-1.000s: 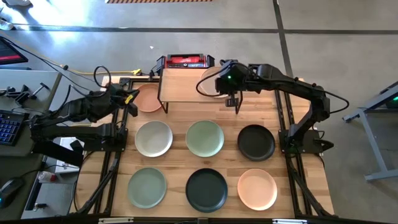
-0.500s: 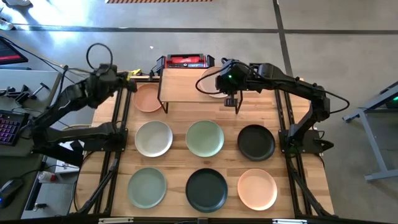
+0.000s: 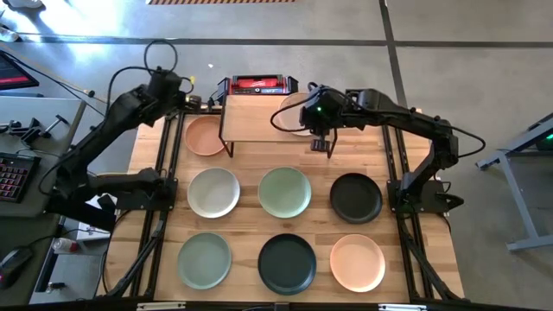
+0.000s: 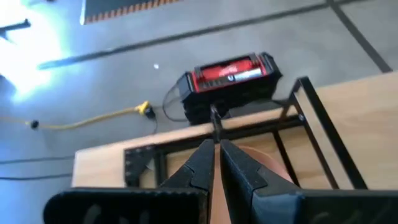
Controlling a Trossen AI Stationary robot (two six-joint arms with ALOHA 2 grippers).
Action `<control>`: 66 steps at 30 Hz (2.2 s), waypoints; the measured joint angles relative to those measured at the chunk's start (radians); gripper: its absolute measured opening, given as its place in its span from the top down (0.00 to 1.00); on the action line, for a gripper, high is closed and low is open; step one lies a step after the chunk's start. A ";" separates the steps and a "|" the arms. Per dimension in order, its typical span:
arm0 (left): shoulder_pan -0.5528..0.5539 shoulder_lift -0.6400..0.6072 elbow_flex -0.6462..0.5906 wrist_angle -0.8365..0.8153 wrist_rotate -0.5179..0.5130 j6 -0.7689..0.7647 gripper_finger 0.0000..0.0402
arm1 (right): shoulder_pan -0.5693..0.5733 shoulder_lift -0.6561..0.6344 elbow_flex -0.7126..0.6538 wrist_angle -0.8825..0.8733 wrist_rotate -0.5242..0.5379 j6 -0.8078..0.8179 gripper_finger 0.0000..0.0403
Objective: Place and stack plates onto a shelf
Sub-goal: Stack the orange plate on top of the light brown plate on the shelf
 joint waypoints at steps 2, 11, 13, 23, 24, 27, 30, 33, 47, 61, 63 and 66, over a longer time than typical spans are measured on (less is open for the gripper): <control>-0.004 0.008 0.004 -0.003 0.021 -0.016 0.96 | 0.010 0.000 0.000 -0.003 0.000 0.005 0.83; -0.031 0.028 -0.001 -0.146 0.191 0.019 0.96 | 0.048 0.000 0.000 -0.006 0.000 0.005 0.83; -0.044 0.026 -0.019 -0.195 0.212 0.043 0.96 | 0.049 0.000 0.000 -0.006 0.000 0.005 0.83; -0.164 -0.007 -0.113 -0.302 0.315 0.156 0.96 | 0.049 0.000 0.000 -0.006 0.000 0.005 0.83; -0.182 -0.010 -0.126 -0.303 0.315 0.165 0.96 | 0.049 0.000 0.000 -0.006 0.000 0.008 0.83; -0.243 -0.012 -0.178 -0.304 0.315 0.173 0.96 | 0.049 0.000 0.000 -0.007 0.001 0.023 0.83; -0.297 -0.012 -0.234 -0.300 0.313 0.175 0.96 | 0.049 0.000 0.000 -0.007 0.000 0.023 0.83; -0.345 -0.011 -0.285 -0.285 0.308 0.175 0.96 | 0.049 0.000 0.000 -0.007 0.000 0.023 0.83; -0.388 -0.008 -0.386 -0.223 0.283 0.146 0.95 | 0.049 0.000 -0.001 -0.001 0.000 0.023 0.83; -0.378 0.004 -0.410 -0.116 0.370 0.256 0.74 | 0.049 0.000 -0.001 -0.001 -0.020 0.022 0.83; -0.379 0.004 -0.410 -0.089 0.361 0.269 0.73 | 0.049 0.000 -0.001 -0.001 -0.020 0.022 0.83; -0.388 0.004 -0.410 -0.083 0.317 0.270 0.72 | 0.049 0.000 -0.001 -0.001 -0.021 0.023 0.83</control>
